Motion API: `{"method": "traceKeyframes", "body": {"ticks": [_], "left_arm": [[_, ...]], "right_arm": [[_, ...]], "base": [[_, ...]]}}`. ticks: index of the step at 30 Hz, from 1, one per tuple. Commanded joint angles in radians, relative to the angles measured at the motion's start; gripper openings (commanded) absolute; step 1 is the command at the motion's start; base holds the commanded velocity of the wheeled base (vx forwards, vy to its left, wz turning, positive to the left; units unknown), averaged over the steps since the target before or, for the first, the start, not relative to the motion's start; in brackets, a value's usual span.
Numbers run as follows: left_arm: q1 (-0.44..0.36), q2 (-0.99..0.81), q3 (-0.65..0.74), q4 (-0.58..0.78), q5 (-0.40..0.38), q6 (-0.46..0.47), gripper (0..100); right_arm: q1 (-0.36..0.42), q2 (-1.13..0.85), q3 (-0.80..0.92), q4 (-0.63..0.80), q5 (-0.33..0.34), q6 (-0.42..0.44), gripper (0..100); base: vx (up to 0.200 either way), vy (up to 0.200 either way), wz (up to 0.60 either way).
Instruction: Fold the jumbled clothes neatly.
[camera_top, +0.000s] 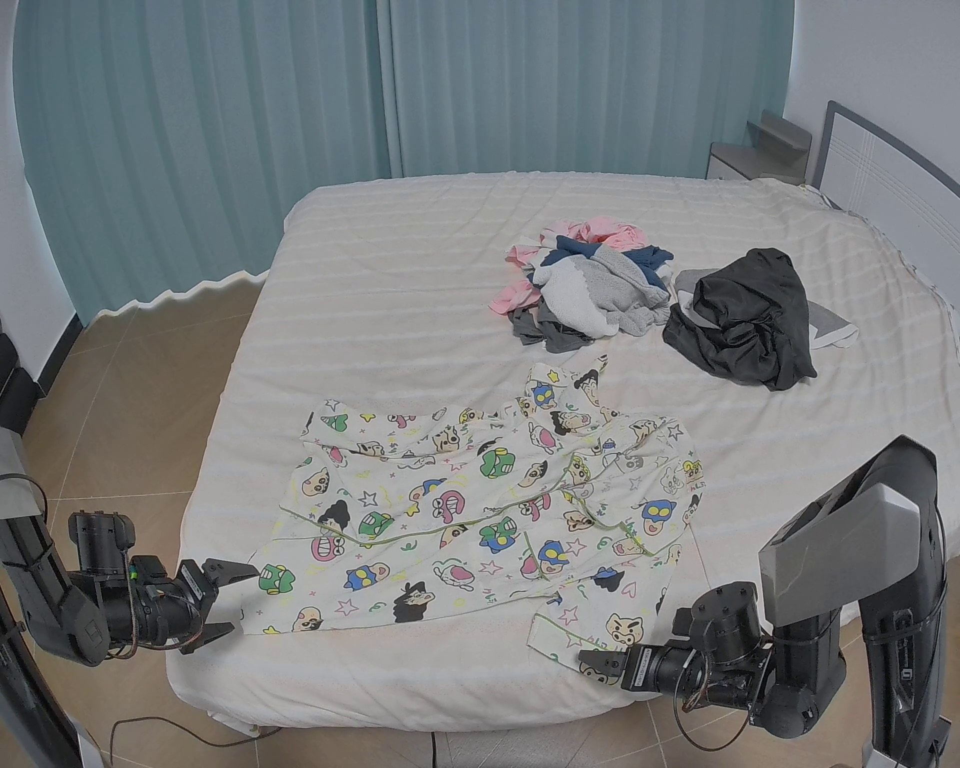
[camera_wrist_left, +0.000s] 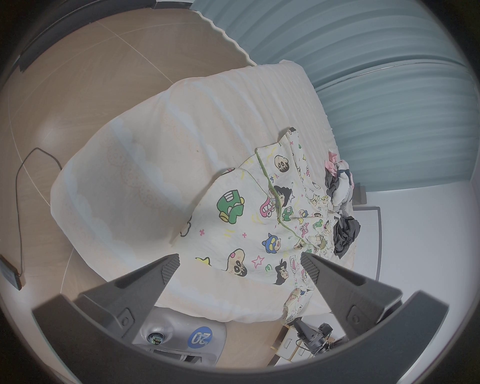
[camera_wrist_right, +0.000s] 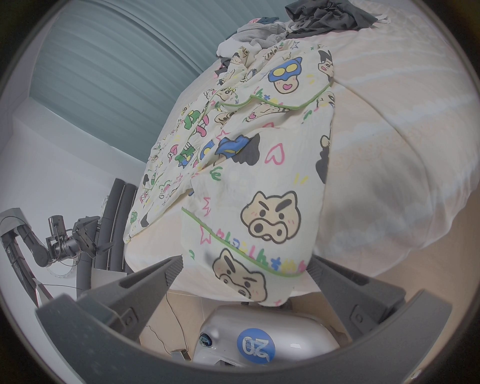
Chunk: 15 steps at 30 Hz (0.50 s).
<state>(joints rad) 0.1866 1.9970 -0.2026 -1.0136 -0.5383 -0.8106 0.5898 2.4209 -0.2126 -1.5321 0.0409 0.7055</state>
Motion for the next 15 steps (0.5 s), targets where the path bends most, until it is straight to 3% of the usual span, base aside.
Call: {"method": "traceKeyframes", "body": {"ticks": [1, 9, 10, 15], "left_arm": [[0.001, 0.003, 0.0, 0.0, 0.0, -0.001, 100], [0.002, 0.0, 0.002, 0.0, 0.0, -0.001, 100], [0.001, 0.0, 0.002, 0.0, 0.0, -0.001, 100], [0.002, 0.0, 0.002, 0.0, 0.0, -0.001, 100]], "right_arm": [[0.001, 0.003, -0.024, 0.0, -0.003, 0.0, 100], [0.004, 0.009, -0.057, 0.018, -0.003, -0.001, 100], [0.004, 0.006, -0.062, 0.04, -0.003, -0.001, 0], [0.004, -0.006, -0.073, 0.078, -0.004, 0.0, 0]], "base": [[0.0, 0.0, 0.0], [0.0, 0.0, 0.0], [0.0, 0.0, 0.0], [0.0, 0.0, 0.0]]}}
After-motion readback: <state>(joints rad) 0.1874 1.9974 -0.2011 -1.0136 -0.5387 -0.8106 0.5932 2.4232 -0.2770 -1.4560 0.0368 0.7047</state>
